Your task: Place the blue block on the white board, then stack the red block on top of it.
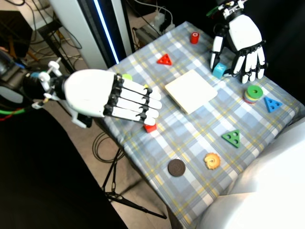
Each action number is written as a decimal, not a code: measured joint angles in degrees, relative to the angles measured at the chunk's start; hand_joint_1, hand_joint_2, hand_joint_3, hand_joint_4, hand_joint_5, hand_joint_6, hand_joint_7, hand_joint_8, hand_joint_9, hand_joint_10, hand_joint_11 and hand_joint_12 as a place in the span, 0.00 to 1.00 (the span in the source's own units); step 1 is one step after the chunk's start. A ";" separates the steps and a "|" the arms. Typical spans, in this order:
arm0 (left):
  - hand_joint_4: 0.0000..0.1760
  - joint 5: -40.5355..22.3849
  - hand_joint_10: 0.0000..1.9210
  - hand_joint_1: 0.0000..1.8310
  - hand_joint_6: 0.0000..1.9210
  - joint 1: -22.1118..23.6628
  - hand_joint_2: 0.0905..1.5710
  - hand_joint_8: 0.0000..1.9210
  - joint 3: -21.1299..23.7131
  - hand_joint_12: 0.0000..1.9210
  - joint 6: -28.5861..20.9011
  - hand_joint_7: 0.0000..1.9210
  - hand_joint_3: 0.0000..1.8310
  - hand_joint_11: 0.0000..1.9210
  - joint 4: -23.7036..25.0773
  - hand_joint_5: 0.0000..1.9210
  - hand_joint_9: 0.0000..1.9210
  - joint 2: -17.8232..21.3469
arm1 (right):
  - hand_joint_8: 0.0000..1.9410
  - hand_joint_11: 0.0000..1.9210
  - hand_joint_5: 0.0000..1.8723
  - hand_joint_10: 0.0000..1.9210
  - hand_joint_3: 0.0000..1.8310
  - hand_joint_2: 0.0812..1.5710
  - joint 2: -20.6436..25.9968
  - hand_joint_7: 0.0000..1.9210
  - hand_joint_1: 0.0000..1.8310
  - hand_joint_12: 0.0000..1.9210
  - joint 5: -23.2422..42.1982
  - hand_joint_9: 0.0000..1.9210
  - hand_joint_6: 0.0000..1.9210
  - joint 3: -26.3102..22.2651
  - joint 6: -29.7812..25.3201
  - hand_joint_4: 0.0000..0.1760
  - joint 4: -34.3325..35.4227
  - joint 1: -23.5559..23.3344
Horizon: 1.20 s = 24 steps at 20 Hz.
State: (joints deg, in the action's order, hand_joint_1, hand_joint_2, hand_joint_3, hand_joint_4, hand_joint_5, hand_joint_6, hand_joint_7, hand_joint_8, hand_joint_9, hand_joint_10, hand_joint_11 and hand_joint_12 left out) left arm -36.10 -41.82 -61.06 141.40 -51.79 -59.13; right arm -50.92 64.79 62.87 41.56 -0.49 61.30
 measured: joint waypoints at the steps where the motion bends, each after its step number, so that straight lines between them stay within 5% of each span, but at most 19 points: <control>1: 0.35 -0.83 0.00 0.58 0.53 0.15 0.70 0.00 0.68 0.15 -1.09 0.32 0.00 0.09 0.76 0.50 0.26 0.35 | 0.00 0.20 0.32 0.00 0.00 0.87 0.00 0.29 0.31 0.23 0.00 0.29 0.00 0.00 -0.15 0.00 0.00 0.00; 2: 0.68 -1.46 0.00 0.56 0.55 0.44 0.71 0.01 1.90 0.15 -2.23 0.32 0.00 0.09 3.08 0.48 0.26 1.05 | 0.00 0.20 0.32 0.00 0.00 0.87 0.00 0.29 0.30 0.23 0.00 0.29 0.00 0.00 -0.15 0.00 -0.02 0.00; 4: 0.84 -2.86 0.00 0.55 0.55 1.68 0.71 0.00 3.10 0.16 -4.07 0.32 0.00 0.09 6.25 0.48 0.25 1.49 | 0.00 0.20 0.32 0.00 0.00 0.88 0.00 0.29 0.30 0.23 0.02 0.29 0.00 0.00 -0.15 0.00 0.02 0.00; 7: 0.48 -4.70 0.00 0.58 0.50 3.63 0.69 0.00 3.28 0.18 -8.13 0.33 0.00 0.09 10.21 0.51 0.25 1.55 | 0.00 0.20 0.32 0.00 0.00 0.88 0.00 0.29 0.29 0.23 -0.02 0.29 0.00 0.00 -0.15 0.00 0.02 0.00; 8: 0.44 -4.94 0.00 0.58 0.50 3.91 0.69 0.00 3.28 0.18 -9.51 0.32 0.00 0.07 11.21 0.51 0.25 1.55 | 0.00 0.20 0.32 0.00 0.00 0.88 -0.02 0.29 0.29 0.23 0.00 0.29 0.00 0.00 -0.17 0.00 0.02 0.00; 9: 0.44 -5.11 0.00 0.58 0.50 4.42 0.69 0.00 3.39 0.18 -10.60 0.32 0.00 0.07 12.37 0.51 0.25 1.53 | 0.00 0.20 0.32 0.00 0.00 0.88 -0.04 0.29 0.28 0.23 0.00 0.29 0.00 0.00 -0.17 0.00 0.00 0.00; 10: 0.59 -5.18 0.00 0.57 0.50 4.96 0.69 0.00 3.39 0.21 -12.17 0.32 0.00 0.06 13.73 0.51 0.24 1.36 | 0.00 0.20 0.32 0.00 0.00 0.88 -0.07 0.29 0.28 0.23 -0.04 0.29 0.00 0.00 -0.15 0.00 0.04 0.00; 12: 0.69 -5.70 0.00 0.57 0.49 6.12 0.69 0.00 3.37 0.26 -12.98 0.33 0.00 0.05 15.30 0.52 0.25 0.28 | 0.00 0.20 0.32 0.00 0.00 0.88 -0.24 0.29 0.27 0.23 0.00 0.29 0.00 0.00 -0.17 0.00 0.04 0.00; 14: 0.48 -5.77 0.00 0.59 0.46 7.37 0.68 0.00 3.19 0.27 -13.11 0.34 0.00 0.05 16.90 0.54 0.26 -1.25 | 0.00 0.20 0.32 0.00 0.00 0.88 -0.39 0.29 0.28 0.23 -0.04 0.29 0.00 0.02 -0.17 0.00 -0.13 0.00; 17: 0.68 -4.20 0.00 0.58 0.48 8.09 0.68 0.00 2.05 0.31 -13.33 0.34 0.00 0.04 17.77 0.53 0.26 -4.13 | 0.00 0.20 0.32 0.00 0.00 0.88 -0.42 0.29 0.28 0.23 0.00 0.29 0.00 0.13 -0.17 0.00 0.11 0.00; 18: 0.58 -2.43 0.00 0.57 0.51 8.20 0.69 0.00 1.11 0.33 -13.40 0.33 0.00 0.02 17.57 0.51 0.25 -5.35 | 0.00 0.20 0.31 0.00 0.00 0.88 -0.42 0.29 0.28 0.23 -0.07 0.29 0.00 0.24 -0.17 0.00 0.02 0.00; 20: 0.54 -1.62 0.00 0.57 0.51 8.39 0.69 0.00 0.26 0.35 -13.18 0.33 0.00 0.00 17.49 0.51 0.24 -6.36 | 0.00 0.20 0.31 0.00 0.00 0.88 -0.42 0.29 0.28 0.23 0.00 0.29 0.00 0.24 -0.20 0.00 0.02 0.00; 21: 0.63 -0.94 0.00 0.57 0.50 8.63 0.69 0.00 -0.07 0.37 -13.14 0.34 0.00 0.00 17.46 0.51 0.24 -6.93 | 0.00 0.20 0.31 0.00 0.00 0.88 -0.42 0.28 0.30 0.23 0.00 0.29 0.00 0.24 -0.20 0.00 0.00 0.00; 24: 0.64 0.81 0.00 0.58 0.48 8.74 0.68 0.00 -1.05 0.36 -13.27 0.35 0.00 0.00 17.92 0.53 0.24 -8.41 | 0.00 0.19 0.32 0.00 0.00 0.88 -0.42 0.28 0.31 0.24 -0.02 0.29 0.00 0.24 -0.20 0.00 -0.02 0.00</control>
State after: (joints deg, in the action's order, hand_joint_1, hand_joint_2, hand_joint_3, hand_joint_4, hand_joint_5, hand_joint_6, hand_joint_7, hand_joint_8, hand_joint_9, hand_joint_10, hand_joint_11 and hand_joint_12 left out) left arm -35.29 -33.08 -62.11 128.14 -33.87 -67.55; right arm -51.33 64.77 63.11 41.36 -0.51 61.30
